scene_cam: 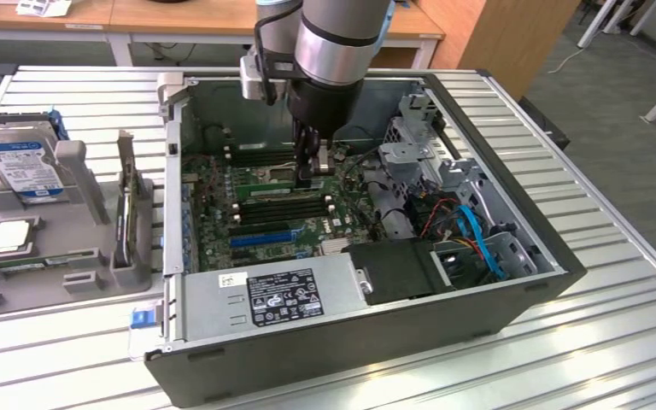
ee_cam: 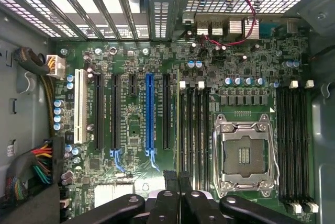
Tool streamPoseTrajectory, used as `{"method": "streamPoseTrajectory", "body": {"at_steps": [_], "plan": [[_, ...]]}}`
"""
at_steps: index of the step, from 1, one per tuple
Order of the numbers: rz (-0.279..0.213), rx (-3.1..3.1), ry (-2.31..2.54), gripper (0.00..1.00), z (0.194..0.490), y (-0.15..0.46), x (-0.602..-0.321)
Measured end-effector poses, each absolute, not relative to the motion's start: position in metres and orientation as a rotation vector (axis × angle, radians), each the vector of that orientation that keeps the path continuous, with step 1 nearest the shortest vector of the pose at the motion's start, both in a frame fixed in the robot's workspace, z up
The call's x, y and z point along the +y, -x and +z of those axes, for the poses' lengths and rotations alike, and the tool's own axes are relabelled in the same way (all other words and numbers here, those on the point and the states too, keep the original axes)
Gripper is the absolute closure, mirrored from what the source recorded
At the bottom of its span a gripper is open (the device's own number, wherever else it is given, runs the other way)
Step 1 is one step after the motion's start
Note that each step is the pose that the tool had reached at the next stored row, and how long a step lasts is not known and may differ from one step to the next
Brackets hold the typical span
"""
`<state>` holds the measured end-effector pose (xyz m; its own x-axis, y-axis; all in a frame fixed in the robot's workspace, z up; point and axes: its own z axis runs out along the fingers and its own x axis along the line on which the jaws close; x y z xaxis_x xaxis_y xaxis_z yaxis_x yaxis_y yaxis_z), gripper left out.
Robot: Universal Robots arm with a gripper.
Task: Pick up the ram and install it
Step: 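Insert the ram into the slot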
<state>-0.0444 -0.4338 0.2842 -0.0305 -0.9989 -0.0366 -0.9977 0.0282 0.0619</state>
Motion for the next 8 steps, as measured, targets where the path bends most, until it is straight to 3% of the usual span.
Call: {"method": "streamPoseTrajectory", "body": {"at_steps": [8], "plan": [[-0.109,-2.24,-2.176,0.88,0.284,0.0396,-0.4338]]}}
